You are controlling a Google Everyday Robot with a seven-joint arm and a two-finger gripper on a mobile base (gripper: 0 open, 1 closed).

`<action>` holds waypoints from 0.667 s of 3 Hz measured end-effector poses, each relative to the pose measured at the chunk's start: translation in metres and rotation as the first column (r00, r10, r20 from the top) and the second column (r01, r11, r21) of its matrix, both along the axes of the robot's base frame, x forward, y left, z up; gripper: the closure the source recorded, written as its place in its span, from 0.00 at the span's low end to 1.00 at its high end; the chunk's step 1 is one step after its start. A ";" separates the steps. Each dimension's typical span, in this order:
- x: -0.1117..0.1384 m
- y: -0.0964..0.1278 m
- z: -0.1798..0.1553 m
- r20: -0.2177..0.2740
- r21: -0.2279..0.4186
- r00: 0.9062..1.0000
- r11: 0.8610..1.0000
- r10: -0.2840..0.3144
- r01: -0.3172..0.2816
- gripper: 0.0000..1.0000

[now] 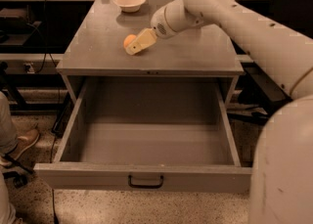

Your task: Place orange into top drawer

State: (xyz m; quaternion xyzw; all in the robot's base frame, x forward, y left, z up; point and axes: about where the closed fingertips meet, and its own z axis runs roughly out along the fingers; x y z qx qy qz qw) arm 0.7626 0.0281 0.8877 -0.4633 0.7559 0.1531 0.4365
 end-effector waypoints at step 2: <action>0.014 0.033 -0.020 -0.049 -0.012 0.998 0.999 0.033 -0.033 0.00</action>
Offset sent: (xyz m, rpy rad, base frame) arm 0.0194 0.0434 -0.0257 -0.0202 0.0679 0.0422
